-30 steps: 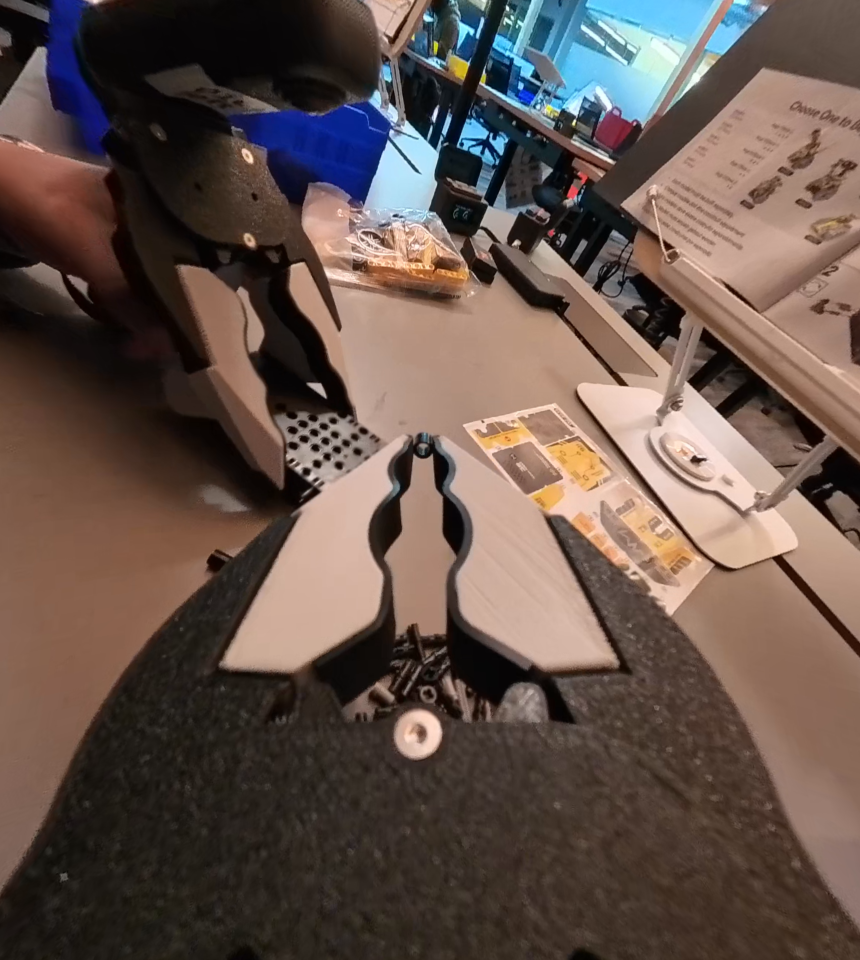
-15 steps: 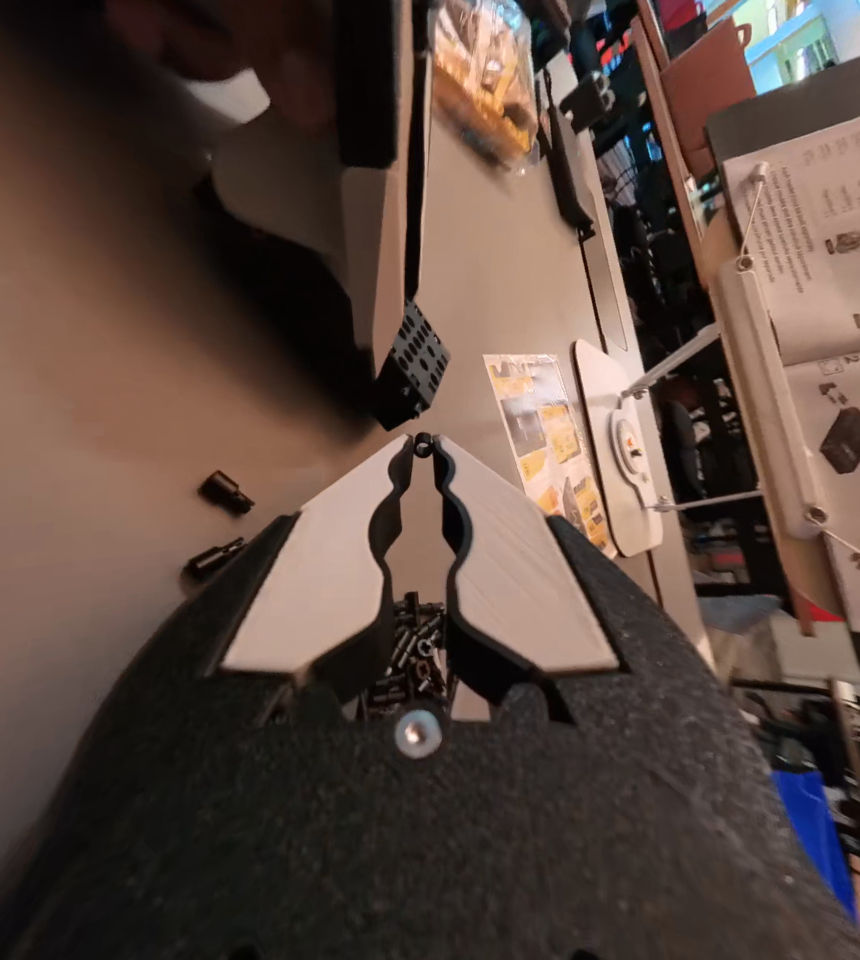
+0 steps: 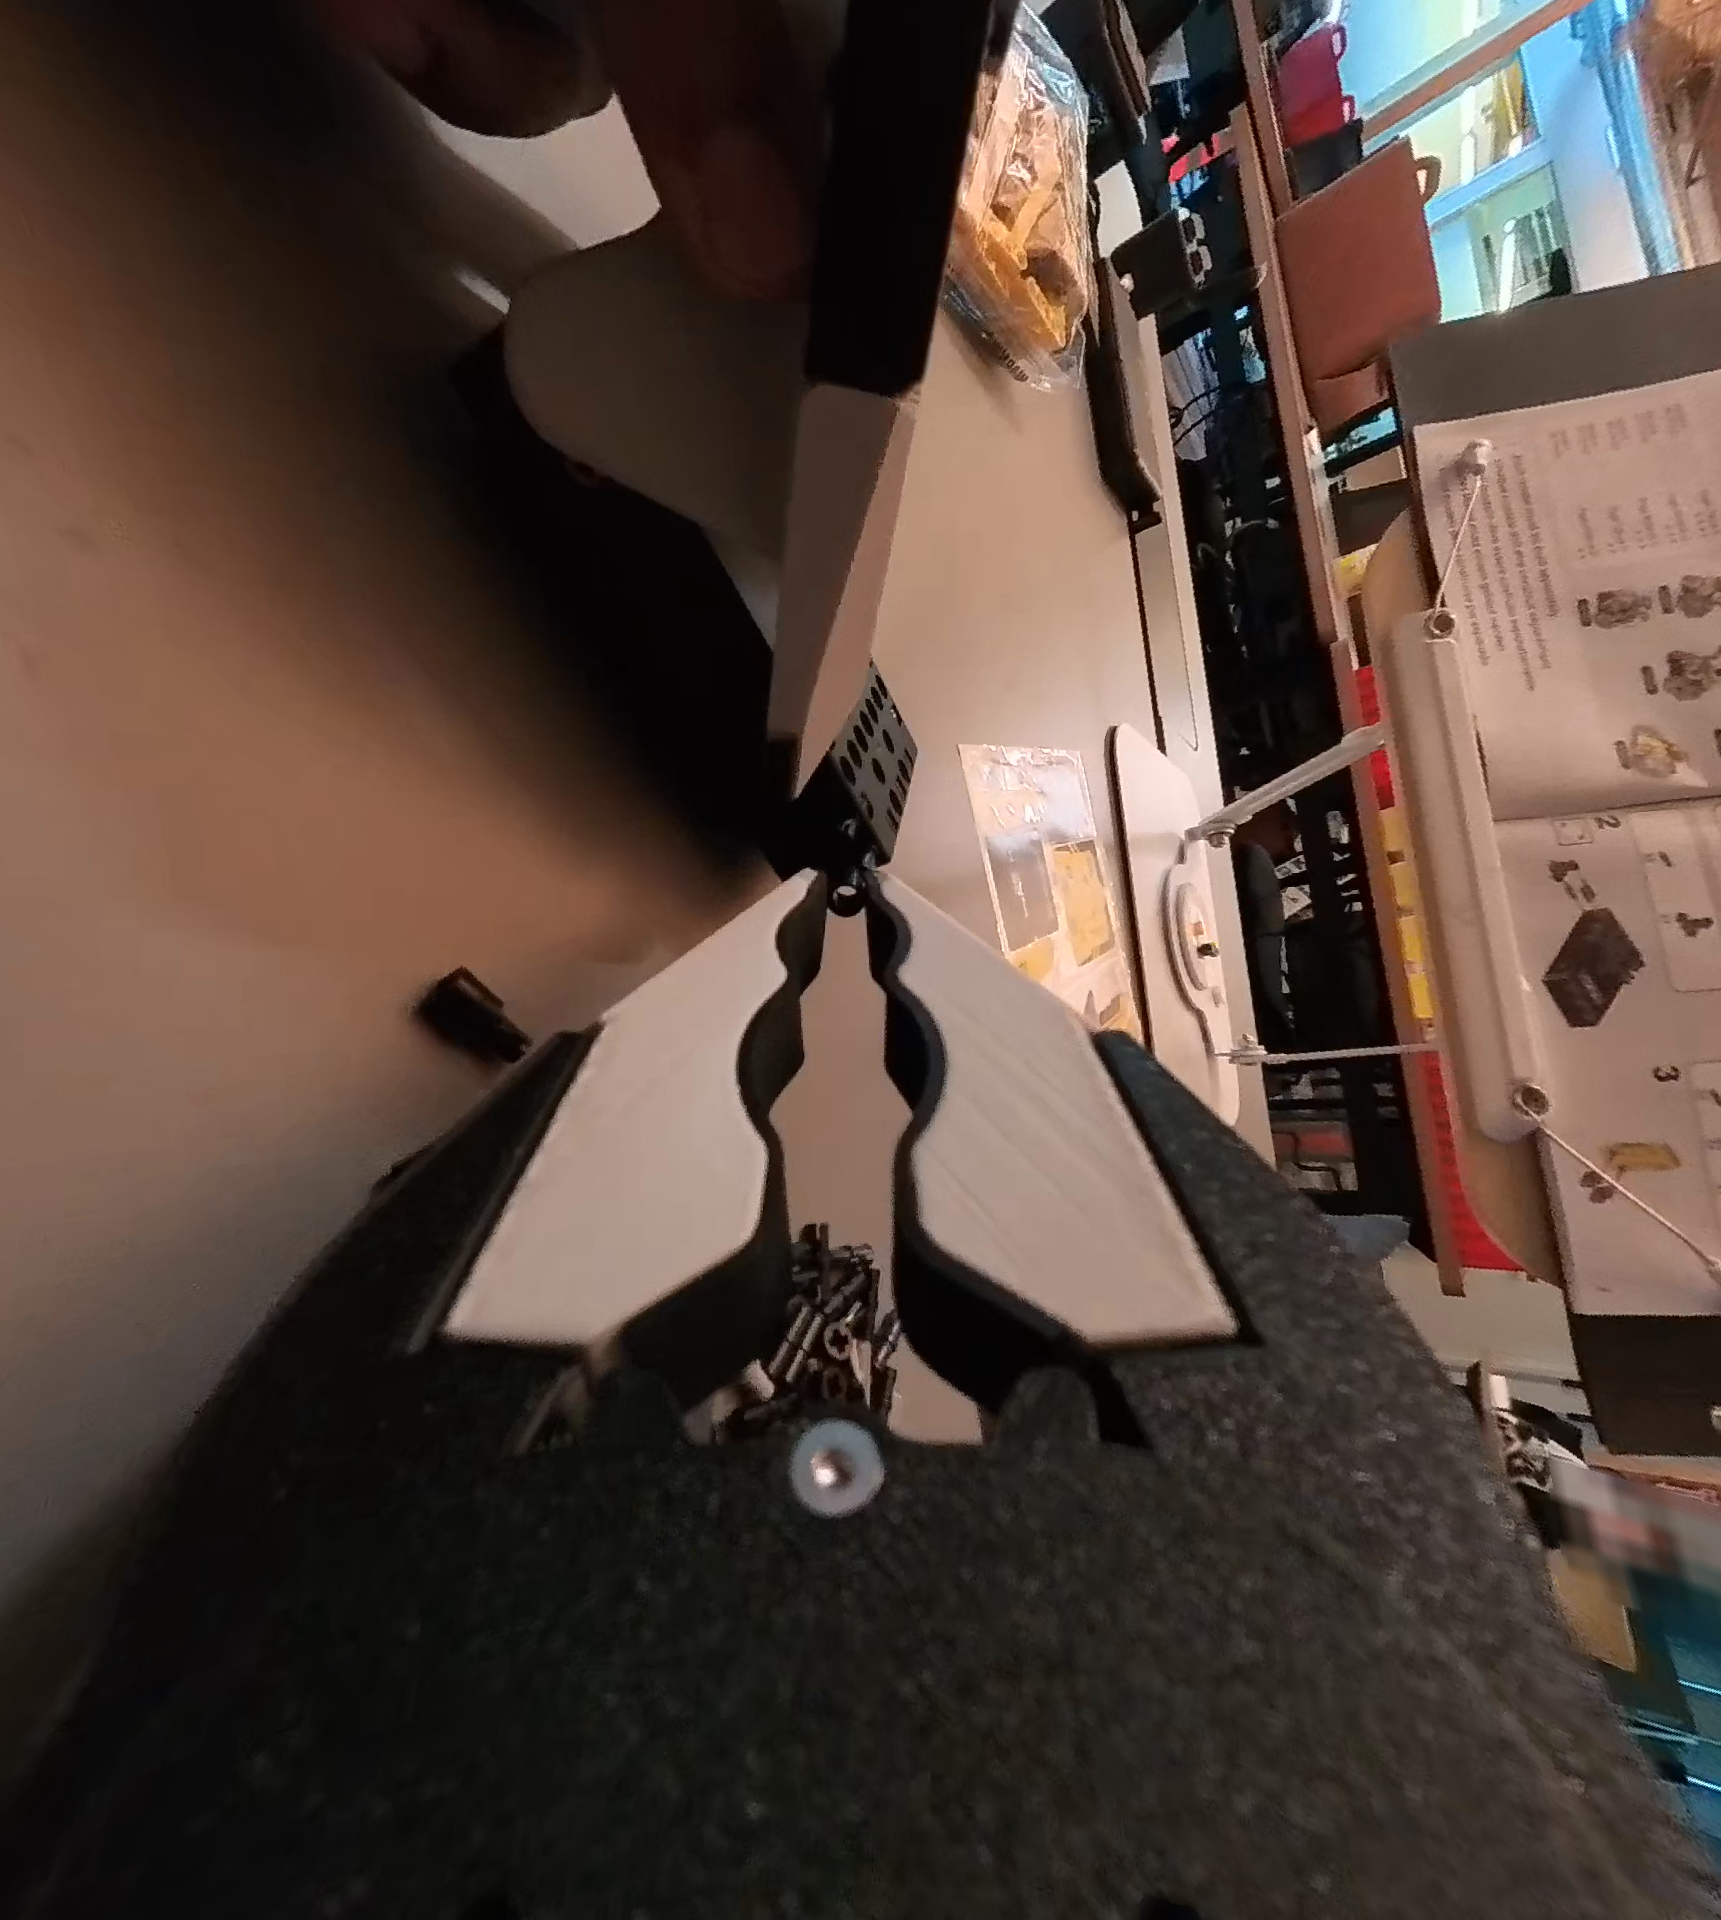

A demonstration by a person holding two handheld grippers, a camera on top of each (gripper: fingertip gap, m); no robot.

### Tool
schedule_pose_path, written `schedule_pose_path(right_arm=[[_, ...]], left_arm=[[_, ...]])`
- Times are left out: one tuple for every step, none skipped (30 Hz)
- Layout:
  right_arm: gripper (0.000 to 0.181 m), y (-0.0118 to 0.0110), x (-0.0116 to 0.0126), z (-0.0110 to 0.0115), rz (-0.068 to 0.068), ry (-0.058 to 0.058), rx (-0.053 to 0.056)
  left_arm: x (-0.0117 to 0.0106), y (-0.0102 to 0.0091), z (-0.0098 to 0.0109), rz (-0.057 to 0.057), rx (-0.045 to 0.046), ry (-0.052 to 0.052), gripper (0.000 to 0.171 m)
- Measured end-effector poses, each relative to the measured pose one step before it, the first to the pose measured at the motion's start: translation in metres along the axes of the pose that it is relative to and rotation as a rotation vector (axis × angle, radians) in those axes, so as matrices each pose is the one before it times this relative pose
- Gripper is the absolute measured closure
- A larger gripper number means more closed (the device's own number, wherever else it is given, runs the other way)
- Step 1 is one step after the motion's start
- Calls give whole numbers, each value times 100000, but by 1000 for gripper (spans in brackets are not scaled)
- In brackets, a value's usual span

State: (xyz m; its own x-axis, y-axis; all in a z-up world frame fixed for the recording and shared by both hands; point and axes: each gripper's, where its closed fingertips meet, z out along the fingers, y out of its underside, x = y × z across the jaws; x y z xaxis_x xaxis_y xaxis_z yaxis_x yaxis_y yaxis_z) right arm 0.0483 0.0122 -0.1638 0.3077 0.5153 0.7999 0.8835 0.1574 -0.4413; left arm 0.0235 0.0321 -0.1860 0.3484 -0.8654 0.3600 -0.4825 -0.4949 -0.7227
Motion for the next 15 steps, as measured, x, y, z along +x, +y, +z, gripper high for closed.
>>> schedule_pose_path(right_arm=[[174, -9, 11, 3, 17, 134, -64], [174, -9, 16, 9, 163, 27, -41], [174, -4, 8, -4, 44, 25, -2], [174, 9, -4, 17, -25, 34, 10], [174, 8, -2, 0, 133, -61, -14], [174, 7, -15, 3, 301, -167, -29], [174, 6, -13, 1, 481, -235, -14], [174, 13, -16, 2, 694, -286, 42], [174, 5, -7, -7, 791, -310, 92], [174, 15, -4, 0, 629, -262, 78], [174, 11, -3, -8, 266, -83, -10], [174, 6, 29, -1, -260, 276, -108], [174, 12, 61, -17, -844, 634, -189], [174, 26, 81, -8, -1091, 866, -324], [174, 24, 86, -4, -1013, 824, -276]], left_arm=[[-7, 1, -6, -118, 44, 87, 108], [-7, -5, -12, -105, 37, 71, 108], [-3, -8, 2, -43, 23, 16, 108], [-6, 1, 0, 8, -4, -40, 108], [-4, 3, -2, 133, -35, -138, 108], [-4, 16, 3, 173, -40, -151, 108], [-2, 5, 4, 188, -52, -184, 108], [3, 3, 5, 162, -36, -160, 108], [-3, 3, -2, 140, -38, -126, 108], [-5, 3, 6, 84, -21, -79, 108], [2, 6, -1, 36, -6, -29, 108], [-5, -1, -7, -40, 7, 34, 108], [1, -4, -5, -64, 26, 59, 108], [4, 1, -1, -14, -9, 24, 108], [-2, 3, -1, 13, -20, -6, 108]])
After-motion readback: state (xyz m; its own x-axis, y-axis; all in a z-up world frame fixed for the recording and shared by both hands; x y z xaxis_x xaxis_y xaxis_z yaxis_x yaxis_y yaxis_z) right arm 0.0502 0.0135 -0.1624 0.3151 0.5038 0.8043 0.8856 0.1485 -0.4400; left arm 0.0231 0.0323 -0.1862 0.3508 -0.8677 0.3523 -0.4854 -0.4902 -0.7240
